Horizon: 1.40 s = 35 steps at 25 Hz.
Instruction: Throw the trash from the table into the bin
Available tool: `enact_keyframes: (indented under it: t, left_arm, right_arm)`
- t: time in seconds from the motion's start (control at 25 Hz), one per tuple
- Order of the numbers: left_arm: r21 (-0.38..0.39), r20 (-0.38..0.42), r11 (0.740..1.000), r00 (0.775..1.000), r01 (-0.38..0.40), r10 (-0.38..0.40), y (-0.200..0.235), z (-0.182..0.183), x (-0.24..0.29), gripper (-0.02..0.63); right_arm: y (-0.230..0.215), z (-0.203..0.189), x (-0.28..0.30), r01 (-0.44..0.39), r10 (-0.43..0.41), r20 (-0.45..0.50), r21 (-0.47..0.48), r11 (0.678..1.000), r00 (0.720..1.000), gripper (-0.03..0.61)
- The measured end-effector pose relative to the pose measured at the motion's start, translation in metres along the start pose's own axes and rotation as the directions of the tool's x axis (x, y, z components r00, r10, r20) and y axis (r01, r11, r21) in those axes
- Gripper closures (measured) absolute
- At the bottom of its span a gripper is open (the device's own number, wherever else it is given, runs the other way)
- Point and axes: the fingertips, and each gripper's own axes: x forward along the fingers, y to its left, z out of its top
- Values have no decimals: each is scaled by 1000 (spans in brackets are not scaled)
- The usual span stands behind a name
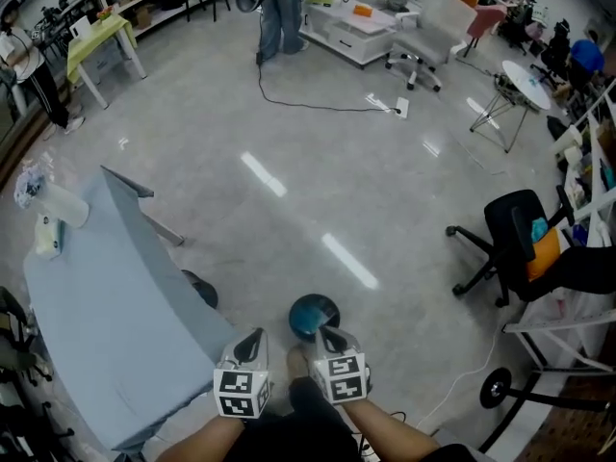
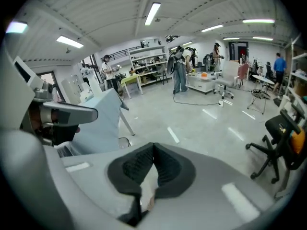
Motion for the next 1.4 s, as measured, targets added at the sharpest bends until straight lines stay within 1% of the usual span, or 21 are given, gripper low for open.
enact_keyframes:
  t: [0.12, 0.24, 0.4, 0.56, 0.76, 0.96, 1.04, 1.16, 1.28, 1.4]
  left_arm:
    - [31, 29, 999, 1000, 11, -12, -10, 9, -13, 606]
    - [65, 67, 998, 997, 22, -27, -19, 15, -24, 606]
    - [82, 93, 996, 994, 43, -51, -23, 13, -49, 606]
    - [100, 127, 994, 991, 34, -46, -10, 4, -91, 606]
    - [80, 194, 997, 981, 10, -25, 22, -15, -159, 606]
    - [90, 243, 995, 969, 32, -53, 30, -36, -219, 606]
    - [97, 250, 994, 966, 39, -62, 34, -51, -242, 606]
    - [98, 255, 995, 965, 32, -56, 42, -68, -270, 606]
    - [76, 259, 997, 965, 23, -42, 46, -76, -288, 606]
    - [69, 257, 998, 966, 9, -27, 47, -84, -300, 606]
  right_arm:
    - [1, 21, -18, 18, -20, 78, 26, 999, 997, 577]
    - [3, 38, -37, 33, -35, 143, 22, 999, 989, 577]
    - [19, 44, -68, 53, -51, 166, -6, 999, 985, 577]
    - [43, 22, -99, 82, -80, 165, -4, 997, 983, 577]
    - [97, 1, -136, 104, -101, 216, -2, 995, 971, 577]
    - [151, -23, -175, 119, -118, 265, 11, 993, 957, 577]
    - [174, -36, -188, 118, -118, 273, 15, 993, 955, 578]
    - [199, -48, -202, 112, -110, 276, 9, 994, 955, 577]
    - [212, -53, -213, 108, -100, 272, -15, 994, 957, 577]
    - [216, -54, -220, 100, -85, 264, -43, 994, 961, 577]
